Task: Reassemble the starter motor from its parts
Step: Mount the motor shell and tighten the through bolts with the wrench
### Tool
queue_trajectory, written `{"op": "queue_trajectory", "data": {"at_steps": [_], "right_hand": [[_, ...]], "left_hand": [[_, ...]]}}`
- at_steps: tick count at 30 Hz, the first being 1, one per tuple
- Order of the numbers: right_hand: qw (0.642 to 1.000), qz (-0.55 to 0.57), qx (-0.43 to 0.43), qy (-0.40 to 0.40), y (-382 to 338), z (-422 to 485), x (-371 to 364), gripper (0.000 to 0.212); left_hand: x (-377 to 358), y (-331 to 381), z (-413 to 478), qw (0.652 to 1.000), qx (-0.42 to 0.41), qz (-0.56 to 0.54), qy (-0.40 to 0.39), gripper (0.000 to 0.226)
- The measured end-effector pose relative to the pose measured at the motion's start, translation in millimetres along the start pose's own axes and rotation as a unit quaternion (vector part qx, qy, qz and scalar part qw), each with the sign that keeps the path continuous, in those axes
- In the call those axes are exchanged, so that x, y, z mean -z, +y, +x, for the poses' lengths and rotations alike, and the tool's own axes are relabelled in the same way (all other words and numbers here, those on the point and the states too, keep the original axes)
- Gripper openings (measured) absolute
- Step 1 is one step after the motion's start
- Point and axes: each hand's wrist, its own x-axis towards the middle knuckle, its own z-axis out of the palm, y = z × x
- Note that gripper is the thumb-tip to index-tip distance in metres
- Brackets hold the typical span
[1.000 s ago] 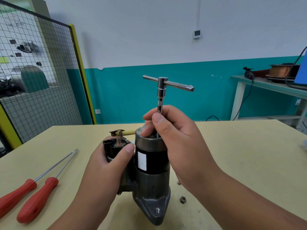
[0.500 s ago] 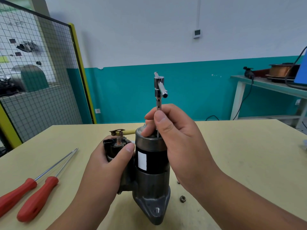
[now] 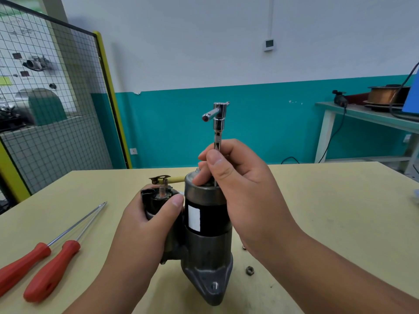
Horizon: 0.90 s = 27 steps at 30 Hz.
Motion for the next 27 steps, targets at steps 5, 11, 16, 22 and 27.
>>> {"op": "queue_trajectory", "data": {"at_steps": [5,11,16,22,27], "right_hand": [[1.000,0.010,-0.014,-0.005,1.1,-0.6,1.1,0.021],[1.000,0.005,-0.012,-0.007,2.1,0.1,1.9,0.020],[1.000,0.000,0.004,-0.003,1.1,0.3,1.1,0.017],[1.000,0.000,0.005,-0.002,1.3,-0.9,0.6,0.016],[1.000,0.009,-0.014,-0.004,0.7,0.0,1.7,0.021]], "left_hand": [[0.2,0.0,-1.2,1.000,-0.001,-0.004,0.002,0.047],[0.2,0.3,-1.7,1.000,-0.002,0.004,0.005,0.047],[0.2,-0.1,-0.8,1.000,0.000,0.000,0.000,0.048],[1.4,-1.6,0.0,1.000,-0.006,0.018,0.001,0.053],[1.3,-3.1,0.7,1.000,-0.010,0.022,0.003,0.047]]}}
